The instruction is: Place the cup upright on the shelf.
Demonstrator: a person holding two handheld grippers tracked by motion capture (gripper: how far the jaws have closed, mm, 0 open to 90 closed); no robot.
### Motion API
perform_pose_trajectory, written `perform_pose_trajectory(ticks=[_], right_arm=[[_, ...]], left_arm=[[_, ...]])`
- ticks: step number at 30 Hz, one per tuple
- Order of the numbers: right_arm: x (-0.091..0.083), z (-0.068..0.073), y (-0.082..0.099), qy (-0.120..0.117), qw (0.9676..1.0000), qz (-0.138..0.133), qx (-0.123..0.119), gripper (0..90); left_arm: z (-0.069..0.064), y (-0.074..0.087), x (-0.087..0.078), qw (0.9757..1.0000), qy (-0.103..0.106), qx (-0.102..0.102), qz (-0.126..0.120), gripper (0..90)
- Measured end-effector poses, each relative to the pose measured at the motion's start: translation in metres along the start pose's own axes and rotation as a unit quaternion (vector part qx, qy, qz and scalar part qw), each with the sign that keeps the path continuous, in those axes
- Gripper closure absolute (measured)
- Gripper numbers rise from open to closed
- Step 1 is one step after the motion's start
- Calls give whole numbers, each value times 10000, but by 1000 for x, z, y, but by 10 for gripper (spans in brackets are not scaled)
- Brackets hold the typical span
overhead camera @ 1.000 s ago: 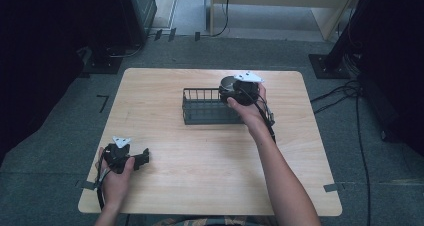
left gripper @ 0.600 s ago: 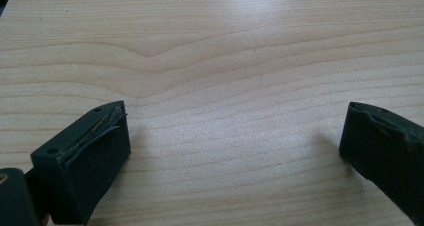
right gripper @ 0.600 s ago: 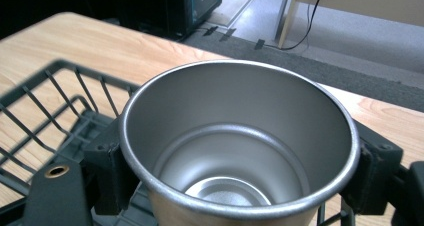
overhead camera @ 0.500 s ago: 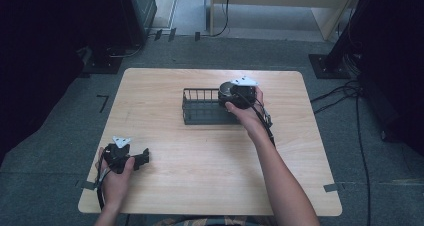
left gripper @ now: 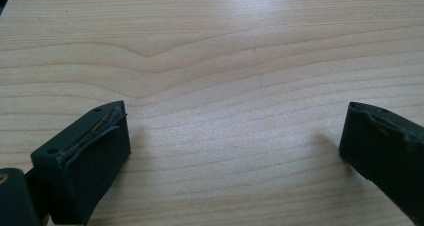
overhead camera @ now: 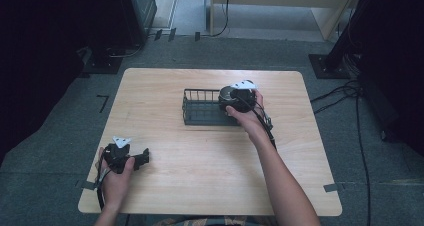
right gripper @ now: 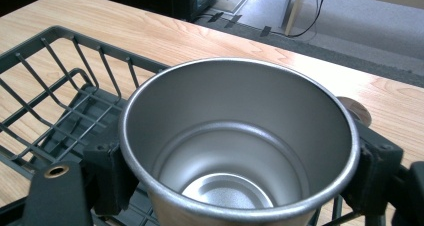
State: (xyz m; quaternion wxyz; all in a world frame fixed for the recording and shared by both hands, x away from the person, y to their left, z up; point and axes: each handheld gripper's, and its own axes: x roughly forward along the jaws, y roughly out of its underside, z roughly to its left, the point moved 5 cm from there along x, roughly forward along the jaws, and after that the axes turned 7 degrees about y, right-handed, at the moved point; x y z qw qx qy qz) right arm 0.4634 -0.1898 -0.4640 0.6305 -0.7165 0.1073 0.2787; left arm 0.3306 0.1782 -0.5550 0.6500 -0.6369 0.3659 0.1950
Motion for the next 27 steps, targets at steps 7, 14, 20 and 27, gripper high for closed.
perform_pose_trajectory(ticks=[7, 14, 20, 27], right_arm=[[-2, -4, 2, -44, 9998, 191, 16, 122], [-10, -4, 2, -116, 9996, 264, -23, 29], [-21, -6, -2, -158, 9997, 183, -7, 8], [-35, -10, -4, -159, 9997, 157, -43, 0]], left_arm=[[0, 0, 0, 10000, 3, 3, -1, 1], [0, 0, 0, 10000, 2, 4, 0, 1], [0, 0, 0, 10000, 3, 2, -1, 1], [0, 0, 0, 10000, 2, 3, 0, 1]])
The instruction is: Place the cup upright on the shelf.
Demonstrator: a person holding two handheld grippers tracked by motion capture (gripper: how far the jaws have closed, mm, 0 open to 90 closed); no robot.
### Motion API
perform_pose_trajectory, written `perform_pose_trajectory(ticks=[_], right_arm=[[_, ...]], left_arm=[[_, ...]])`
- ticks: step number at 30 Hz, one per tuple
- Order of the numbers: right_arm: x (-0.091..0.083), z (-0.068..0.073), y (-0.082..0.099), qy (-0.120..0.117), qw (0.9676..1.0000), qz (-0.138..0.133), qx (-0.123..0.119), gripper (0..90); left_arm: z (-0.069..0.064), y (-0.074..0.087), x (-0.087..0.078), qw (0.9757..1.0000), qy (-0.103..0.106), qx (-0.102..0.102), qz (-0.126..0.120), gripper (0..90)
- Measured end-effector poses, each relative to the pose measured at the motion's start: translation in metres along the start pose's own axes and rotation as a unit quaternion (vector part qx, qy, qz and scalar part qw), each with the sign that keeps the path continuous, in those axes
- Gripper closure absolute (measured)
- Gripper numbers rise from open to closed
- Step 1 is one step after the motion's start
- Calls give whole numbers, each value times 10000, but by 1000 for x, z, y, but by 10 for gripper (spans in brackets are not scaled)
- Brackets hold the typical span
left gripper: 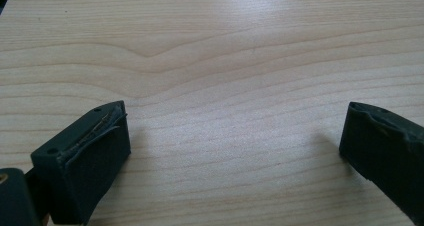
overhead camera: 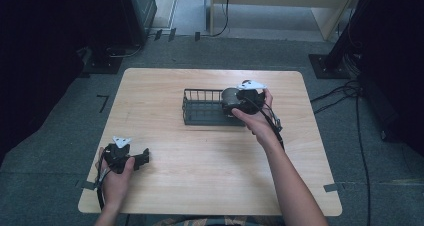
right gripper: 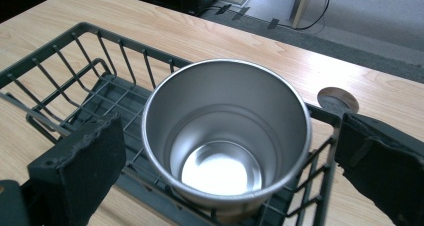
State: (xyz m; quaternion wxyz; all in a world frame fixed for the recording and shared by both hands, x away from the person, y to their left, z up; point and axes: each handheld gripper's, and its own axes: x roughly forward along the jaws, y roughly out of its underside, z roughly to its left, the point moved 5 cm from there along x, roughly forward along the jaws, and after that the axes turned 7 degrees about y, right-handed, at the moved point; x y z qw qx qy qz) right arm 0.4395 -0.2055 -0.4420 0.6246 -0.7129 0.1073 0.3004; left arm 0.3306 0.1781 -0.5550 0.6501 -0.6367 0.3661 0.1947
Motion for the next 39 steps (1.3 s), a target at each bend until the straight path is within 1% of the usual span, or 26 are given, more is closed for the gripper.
perform_pose_trajectory(ticks=[6, 18, 39], right_arm=[[-12, -5, 5, 29, 10000, 7, -13, 0], [-38, -24, 21, 119, 9999, -8, 74, 0], [-61, -58, 59, 348, 9989, 77, 303, 1]], left_arm=[[0, 0, 0, 10000, 0, 1, 0, 1], [0, 0, 0, 10000, 1, 0, -4, 0], [0, 0, 0, 10000, 0, 9, 4, 1]])
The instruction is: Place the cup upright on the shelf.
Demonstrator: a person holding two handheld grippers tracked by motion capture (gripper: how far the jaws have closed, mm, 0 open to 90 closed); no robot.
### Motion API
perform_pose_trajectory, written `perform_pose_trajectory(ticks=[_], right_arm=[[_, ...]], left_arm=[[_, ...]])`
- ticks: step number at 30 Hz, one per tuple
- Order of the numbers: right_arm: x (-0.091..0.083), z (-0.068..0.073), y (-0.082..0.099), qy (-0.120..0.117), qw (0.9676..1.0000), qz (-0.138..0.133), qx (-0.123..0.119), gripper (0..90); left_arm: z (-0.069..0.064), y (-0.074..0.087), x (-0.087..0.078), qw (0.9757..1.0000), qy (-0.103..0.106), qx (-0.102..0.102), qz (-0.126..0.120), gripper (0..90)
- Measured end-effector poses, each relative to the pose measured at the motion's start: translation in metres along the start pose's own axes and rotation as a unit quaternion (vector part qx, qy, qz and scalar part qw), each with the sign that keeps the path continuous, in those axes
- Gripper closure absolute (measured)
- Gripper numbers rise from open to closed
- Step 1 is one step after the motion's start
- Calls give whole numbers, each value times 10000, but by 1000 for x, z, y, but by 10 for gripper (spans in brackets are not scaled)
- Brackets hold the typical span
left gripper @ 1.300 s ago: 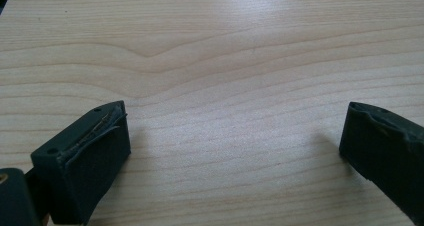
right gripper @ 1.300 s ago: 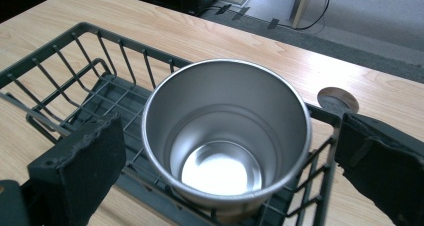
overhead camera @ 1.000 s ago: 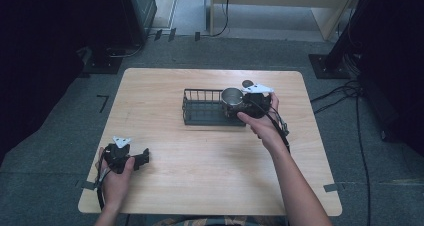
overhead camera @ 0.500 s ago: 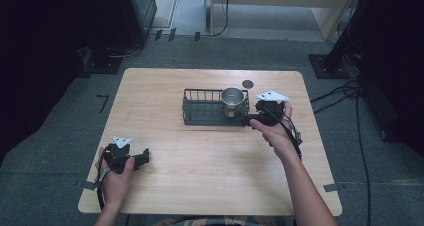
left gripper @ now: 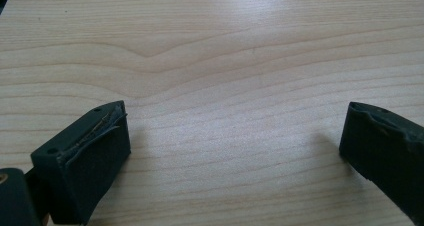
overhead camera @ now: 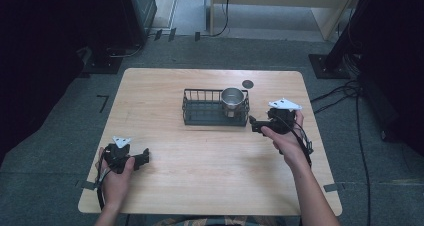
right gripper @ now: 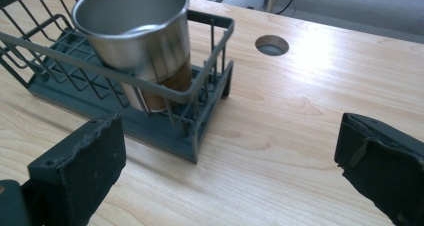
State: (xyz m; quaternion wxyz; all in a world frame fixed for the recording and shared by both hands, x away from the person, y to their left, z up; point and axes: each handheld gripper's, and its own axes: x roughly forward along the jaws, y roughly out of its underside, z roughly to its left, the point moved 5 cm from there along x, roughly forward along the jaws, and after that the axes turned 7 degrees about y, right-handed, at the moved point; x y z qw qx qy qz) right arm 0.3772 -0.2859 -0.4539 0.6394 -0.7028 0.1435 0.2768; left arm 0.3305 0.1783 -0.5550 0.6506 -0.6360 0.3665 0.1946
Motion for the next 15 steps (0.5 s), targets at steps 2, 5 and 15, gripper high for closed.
perform_pose_trajectory(ticks=[2, 5, 15], right_arm=[[-2, -3, 3, 14, 10000, 8, 19, 1], [-3, -7, 8, 41, 10000, 38, 33, 2], [-10, -19, 27, 101, 9998, 114, 99, 3]], left_arm=[[0, 0, 0, 10000, 0, 0, 0, 1], [0, 0, 0, 10000, 0, 0, -1, 1], [0, 0, 0, 10000, 0, -1, -1, 0]])
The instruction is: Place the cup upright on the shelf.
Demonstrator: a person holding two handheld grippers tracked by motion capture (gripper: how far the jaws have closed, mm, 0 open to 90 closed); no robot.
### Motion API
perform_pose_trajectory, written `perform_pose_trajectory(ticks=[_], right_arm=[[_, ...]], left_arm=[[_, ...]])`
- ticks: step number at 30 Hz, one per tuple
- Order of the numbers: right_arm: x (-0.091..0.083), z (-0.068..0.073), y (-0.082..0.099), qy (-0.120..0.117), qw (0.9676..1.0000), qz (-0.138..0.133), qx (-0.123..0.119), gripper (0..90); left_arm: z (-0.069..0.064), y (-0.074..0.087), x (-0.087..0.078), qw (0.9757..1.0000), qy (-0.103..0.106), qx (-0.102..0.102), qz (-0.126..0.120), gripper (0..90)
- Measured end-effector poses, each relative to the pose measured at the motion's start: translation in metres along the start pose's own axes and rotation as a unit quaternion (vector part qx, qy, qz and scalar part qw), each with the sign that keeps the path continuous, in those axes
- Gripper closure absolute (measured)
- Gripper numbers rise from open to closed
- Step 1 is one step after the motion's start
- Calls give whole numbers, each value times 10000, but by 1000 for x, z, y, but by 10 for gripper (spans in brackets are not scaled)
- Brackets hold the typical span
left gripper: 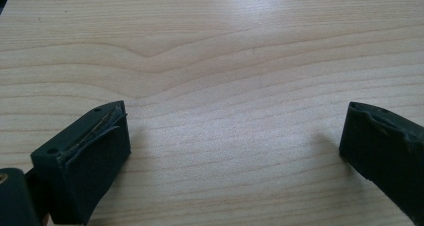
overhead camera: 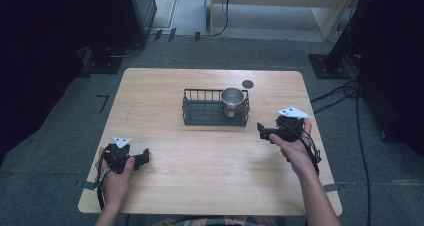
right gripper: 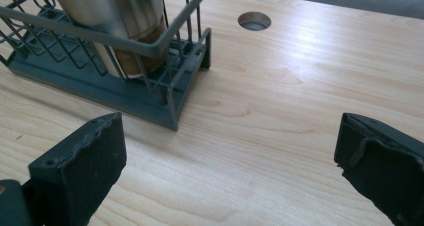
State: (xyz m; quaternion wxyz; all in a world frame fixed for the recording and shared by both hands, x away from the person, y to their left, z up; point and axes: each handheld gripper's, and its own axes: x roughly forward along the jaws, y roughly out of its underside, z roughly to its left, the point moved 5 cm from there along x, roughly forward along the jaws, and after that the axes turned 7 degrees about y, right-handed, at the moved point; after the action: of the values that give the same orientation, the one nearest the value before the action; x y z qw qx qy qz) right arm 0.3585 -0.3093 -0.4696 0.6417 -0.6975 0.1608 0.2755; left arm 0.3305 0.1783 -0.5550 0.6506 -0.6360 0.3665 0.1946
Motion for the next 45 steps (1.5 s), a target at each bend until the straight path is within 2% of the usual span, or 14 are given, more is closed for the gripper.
perform_pose_trajectory(ticks=[30, 45], right_arm=[[-15, -48, 59, 383, 9981, 346, 341, 5], [-16, -62, 95, 540, 9953, 647, 480, 6]], left_arm=[[0, 0, 0, 10000, 0, 1, 0, 0], [0, 0, 0, 10000, 1, 1, 0, 0]])
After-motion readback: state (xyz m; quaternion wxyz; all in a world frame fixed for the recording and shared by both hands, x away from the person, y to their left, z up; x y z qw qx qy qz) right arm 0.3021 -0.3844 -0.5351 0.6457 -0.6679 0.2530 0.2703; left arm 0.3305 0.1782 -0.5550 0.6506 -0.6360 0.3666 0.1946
